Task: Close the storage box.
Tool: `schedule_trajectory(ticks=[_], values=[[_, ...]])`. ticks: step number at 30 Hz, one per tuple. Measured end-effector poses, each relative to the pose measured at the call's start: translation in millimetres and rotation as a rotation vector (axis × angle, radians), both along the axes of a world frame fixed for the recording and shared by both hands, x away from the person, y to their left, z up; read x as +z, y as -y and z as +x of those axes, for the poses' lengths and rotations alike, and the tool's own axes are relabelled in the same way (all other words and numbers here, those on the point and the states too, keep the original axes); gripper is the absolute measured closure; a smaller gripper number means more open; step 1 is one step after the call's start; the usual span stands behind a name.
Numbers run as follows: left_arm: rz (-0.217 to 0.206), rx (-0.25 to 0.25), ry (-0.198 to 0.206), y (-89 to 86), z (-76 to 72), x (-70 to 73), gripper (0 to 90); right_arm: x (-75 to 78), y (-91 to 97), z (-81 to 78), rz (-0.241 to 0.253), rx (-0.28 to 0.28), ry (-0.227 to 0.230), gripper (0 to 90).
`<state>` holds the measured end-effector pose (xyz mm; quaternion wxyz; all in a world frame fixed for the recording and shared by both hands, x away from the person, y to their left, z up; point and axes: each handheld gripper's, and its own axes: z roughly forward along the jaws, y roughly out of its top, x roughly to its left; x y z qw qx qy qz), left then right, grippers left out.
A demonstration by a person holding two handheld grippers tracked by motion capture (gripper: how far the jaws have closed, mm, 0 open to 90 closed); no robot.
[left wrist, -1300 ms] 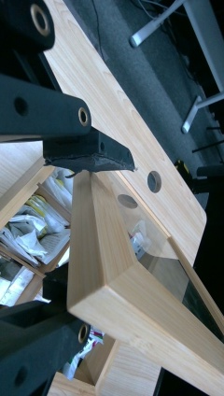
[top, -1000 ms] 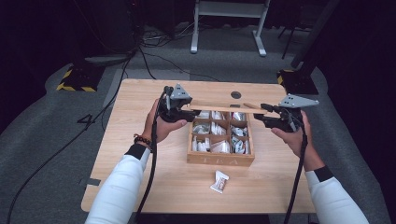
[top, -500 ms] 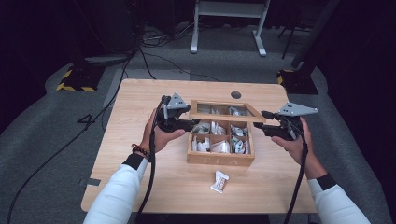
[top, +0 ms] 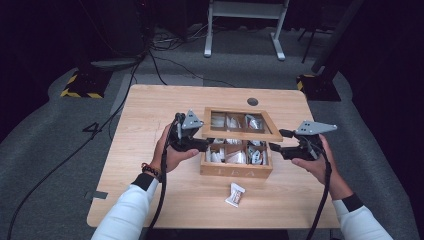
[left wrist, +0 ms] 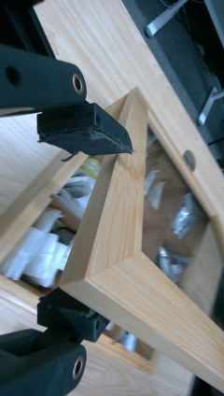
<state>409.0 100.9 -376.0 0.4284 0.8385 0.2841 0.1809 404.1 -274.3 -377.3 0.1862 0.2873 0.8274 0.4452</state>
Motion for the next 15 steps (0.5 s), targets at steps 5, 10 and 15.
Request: schedule_trajectory(ticks=[5, 10, 15], values=[[0.038, -0.023, -0.010, 0.2, -6.6, -10.5, 30.4, -5.7, -3.9, -7.1, -0.007, 0.019, -0.004, 30.7], [0.024, -0.037, -0.030, -3.4, -9.5, -18.0, 29.9, -11.4, -2.9, -9.6, 0.000, 0.026, -0.031, 29.8], [0.010, -0.053, -0.056, -6.3, -10.9, -22.7, 30.0, -16.4, -1.4, -11.5, 0.015, 0.028, -0.051, 29.0]])
